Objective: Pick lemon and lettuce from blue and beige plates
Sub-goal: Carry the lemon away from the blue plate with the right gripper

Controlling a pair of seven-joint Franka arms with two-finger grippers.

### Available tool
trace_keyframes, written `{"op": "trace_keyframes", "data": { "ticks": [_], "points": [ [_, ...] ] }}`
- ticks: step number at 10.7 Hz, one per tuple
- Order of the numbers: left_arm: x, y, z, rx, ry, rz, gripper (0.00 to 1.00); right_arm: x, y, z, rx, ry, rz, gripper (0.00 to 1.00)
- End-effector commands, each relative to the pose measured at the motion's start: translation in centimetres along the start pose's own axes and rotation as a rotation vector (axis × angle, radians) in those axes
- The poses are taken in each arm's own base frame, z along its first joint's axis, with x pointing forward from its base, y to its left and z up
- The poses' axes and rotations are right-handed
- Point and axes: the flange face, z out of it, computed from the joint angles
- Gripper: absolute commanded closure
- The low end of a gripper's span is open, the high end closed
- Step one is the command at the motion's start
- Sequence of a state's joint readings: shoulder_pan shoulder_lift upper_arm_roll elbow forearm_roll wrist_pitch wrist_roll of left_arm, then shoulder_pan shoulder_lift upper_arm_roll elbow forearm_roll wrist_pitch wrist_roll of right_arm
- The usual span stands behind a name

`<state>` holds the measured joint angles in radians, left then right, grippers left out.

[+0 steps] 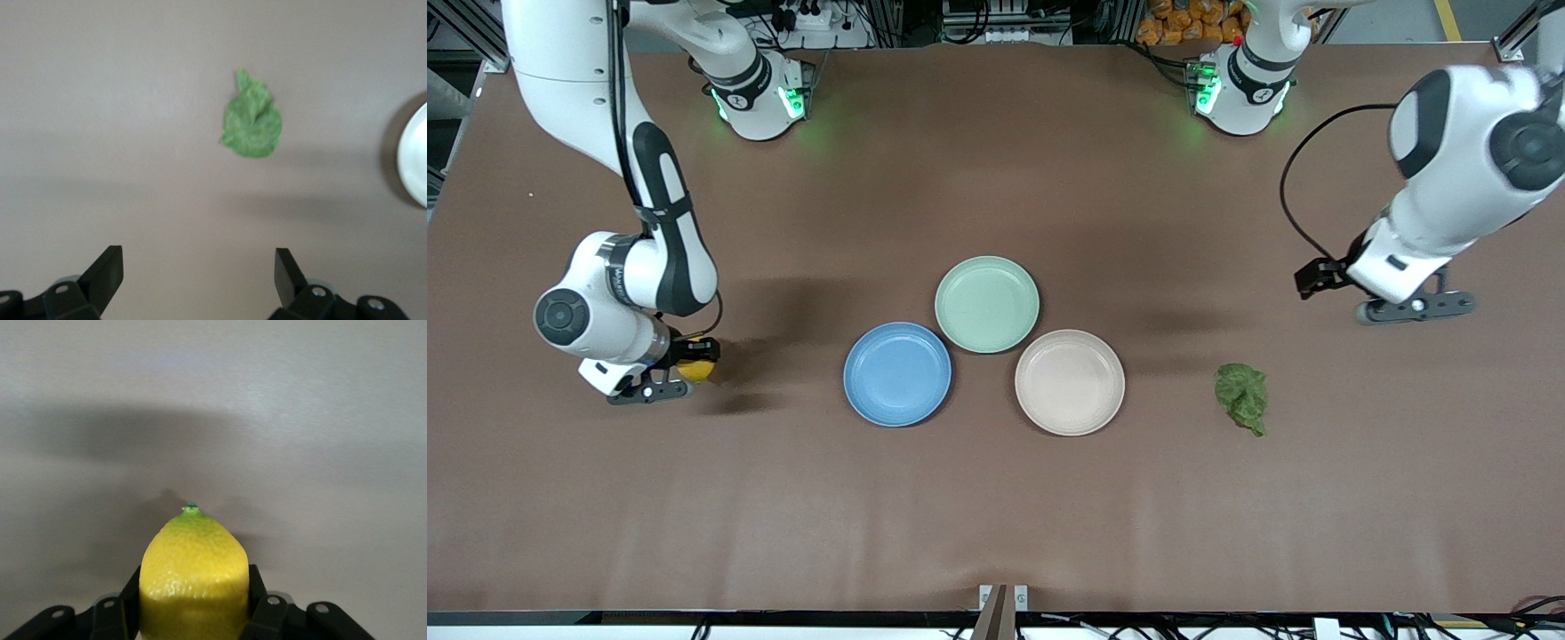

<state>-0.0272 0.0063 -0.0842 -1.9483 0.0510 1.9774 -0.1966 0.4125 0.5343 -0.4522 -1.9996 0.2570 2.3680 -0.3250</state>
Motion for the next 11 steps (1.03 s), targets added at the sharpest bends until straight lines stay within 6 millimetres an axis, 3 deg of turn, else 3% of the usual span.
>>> {"op": "trace_keyframes", "data": {
  "ticks": [1, 4, 6, 8, 10, 11],
  "points": [
    [1.4, 0.2, -5.0, -0.045, 0.038, 0.000, 0.00, -0.9, -1.0, -0.6, 0.038, 0.027, 0.015, 0.69],
    [1.7, 0.4, -9.7, -0.047, 0.060, 0.006, 0.00, -0.8, -2.0, -0.3, 0.035, 0.029, -0.002, 0.67],
    [1.3, 0.4, -12.5, -0.045, 0.047, 0.018, 0.00, -0.6, -2.7, 0.0, 0.038, 0.024, -0.014, 0.55],
    [0.8, 0.7, -14.5, -0.042, 0.020, 0.030, 0.00, -0.6, -2.7, 0.5, 0.034, 0.017, -0.014, 0.54],
    [0.4, 1.2, -15.7, -0.049, -0.011, 0.040, 0.00, -0.5, -2.7, 0.8, 0.032, 0.013, -0.015, 0.40],
    [0.2, 1.4, -15.7, -0.048, -0.015, 0.045, 0.00, -0.4, -2.7, 0.9, 0.029, 0.011, -0.017, 0.25]
  ]
}}
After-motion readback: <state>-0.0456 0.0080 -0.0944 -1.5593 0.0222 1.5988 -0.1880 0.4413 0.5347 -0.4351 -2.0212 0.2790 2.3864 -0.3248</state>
